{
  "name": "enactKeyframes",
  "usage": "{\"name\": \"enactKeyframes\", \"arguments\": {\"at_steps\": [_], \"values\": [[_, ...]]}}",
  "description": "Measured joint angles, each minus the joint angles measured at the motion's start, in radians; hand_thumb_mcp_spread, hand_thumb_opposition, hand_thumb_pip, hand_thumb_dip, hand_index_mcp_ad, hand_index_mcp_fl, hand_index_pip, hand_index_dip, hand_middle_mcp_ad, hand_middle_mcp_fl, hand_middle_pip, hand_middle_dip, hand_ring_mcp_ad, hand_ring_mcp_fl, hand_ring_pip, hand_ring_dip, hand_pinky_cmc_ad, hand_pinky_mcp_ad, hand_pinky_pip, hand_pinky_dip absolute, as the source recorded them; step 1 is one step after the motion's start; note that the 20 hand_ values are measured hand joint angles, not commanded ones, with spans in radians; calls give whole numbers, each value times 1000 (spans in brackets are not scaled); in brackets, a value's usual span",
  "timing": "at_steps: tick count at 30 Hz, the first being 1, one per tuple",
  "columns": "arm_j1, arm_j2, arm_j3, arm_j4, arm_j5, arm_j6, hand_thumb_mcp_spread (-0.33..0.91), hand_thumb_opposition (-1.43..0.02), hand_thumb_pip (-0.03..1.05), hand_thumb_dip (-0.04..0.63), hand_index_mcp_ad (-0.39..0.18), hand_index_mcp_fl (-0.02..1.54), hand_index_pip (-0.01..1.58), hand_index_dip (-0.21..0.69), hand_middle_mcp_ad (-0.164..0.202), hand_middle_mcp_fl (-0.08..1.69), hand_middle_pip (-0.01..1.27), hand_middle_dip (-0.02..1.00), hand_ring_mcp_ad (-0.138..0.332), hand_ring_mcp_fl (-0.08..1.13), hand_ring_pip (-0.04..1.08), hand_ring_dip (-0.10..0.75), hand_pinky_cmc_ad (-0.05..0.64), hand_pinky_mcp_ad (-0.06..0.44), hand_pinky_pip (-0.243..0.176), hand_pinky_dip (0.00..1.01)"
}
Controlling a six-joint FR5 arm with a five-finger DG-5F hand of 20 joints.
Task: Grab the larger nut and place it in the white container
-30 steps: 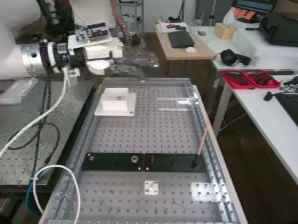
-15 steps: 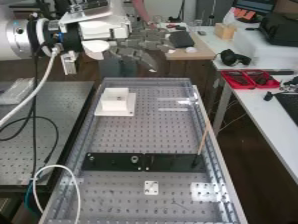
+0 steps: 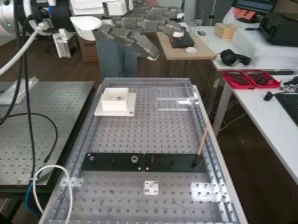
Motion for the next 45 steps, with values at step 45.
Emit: {"name": "enactKeyframes", "arguments": {"at_steps": [45], "values": [[-50, -59, 50, -40, -42, 35, 148, -782, 649, 176, -124, 87, 126, -49, 75, 117, 127, 269, 162, 7, 87, 155, 389, 330, -108, 702]]}}
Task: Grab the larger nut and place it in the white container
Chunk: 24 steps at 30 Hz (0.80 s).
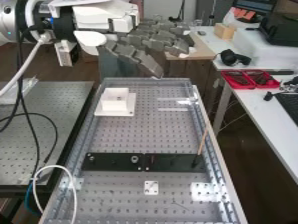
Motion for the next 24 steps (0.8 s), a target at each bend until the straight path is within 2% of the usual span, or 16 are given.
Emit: {"name": "enactKeyframes", "arguments": {"at_steps": [24], "values": [[3, 13, -7, -11, -35, -11, 148, -782, 649, 176, -126, 87, 126, -49, 75, 115, 127, 269, 164, 7, 87, 155, 396, 330, -105, 702]]}}
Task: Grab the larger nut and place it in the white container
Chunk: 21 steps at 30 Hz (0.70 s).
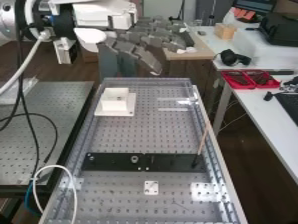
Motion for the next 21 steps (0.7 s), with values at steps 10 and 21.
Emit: {"name": "enactKeyframes", "arguments": {"at_steps": [10, 21], "values": [[0, 7, 5, -7, 10, 3, 148, -782, 649, 176, -126, 87, 126, -49, 75, 115, 127, 269, 164, 7, 87, 155, 396, 330, -105, 702], [-7, 2, 13, -10, 3, 6, 148, -782, 649, 176, -126, 87, 126, -49, 75, 115, 127, 269, 164, 7, 87, 155, 396, 330, -105, 702]]}}
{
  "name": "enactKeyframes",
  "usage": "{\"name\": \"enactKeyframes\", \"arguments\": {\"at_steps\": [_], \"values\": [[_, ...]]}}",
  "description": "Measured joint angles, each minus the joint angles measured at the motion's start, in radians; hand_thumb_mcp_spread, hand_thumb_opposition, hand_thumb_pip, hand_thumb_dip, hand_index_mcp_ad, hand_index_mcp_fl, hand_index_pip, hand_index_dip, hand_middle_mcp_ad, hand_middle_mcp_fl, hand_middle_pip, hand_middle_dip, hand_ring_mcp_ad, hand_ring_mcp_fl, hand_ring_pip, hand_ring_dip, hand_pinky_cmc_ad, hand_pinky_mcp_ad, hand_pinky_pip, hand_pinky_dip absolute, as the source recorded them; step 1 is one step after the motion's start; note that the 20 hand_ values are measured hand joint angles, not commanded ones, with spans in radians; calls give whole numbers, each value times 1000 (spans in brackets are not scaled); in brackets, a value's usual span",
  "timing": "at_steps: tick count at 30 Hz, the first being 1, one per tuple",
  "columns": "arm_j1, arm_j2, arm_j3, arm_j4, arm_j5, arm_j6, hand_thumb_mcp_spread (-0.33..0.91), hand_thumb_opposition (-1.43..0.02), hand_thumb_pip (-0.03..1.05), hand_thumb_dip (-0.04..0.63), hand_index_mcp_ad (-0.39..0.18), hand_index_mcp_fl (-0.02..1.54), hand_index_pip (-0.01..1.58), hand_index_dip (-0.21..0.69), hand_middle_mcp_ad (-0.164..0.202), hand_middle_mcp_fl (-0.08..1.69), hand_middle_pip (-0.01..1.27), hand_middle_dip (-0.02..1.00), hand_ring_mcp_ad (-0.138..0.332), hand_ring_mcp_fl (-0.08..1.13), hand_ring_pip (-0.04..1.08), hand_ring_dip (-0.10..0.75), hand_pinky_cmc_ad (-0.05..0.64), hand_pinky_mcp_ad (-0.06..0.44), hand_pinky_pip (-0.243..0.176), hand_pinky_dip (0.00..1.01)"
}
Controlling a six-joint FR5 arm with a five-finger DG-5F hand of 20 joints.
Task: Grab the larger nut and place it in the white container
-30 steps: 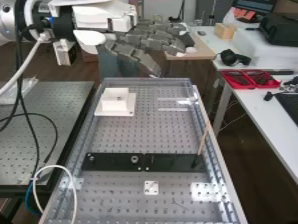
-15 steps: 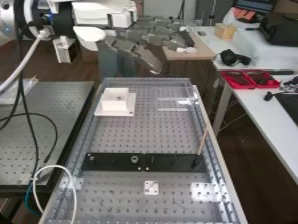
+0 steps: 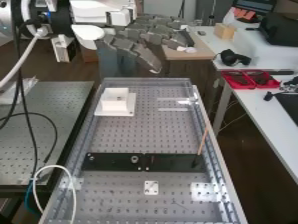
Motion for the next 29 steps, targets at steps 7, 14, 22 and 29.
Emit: {"name": "enactKeyframes", "arguments": {"at_steps": [7, 14, 22, 29], "values": [[-3, 0, 3, 2, -2, -1, 148, -782, 649, 176, -126, 87, 126, -51, 75, 115, 127, 269, 164, 7, 89, 157, 396, 330, -105, 702], [-6, -3, 5, 1, -6, 3, 148, -782, 649, 176, -126, 87, 126, -49, 75, 115, 127, 269, 164, 7, 89, 157, 396, 330, -105, 702], [-12, -6, 11, -3, -12, 3, 148, -782, 649, 176, -126, 87, 126, -49, 75, 115, 127, 269, 164, 7, 89, 157, 396, 330, -105, 702], [-16, -7, 11, -4, -15, 6, 148, -782, 649, 176, -126, 87, 126, -49, 75, 115, 127, 269, 164, 7, 89, 157, 396, 330, -105, 702]]}}
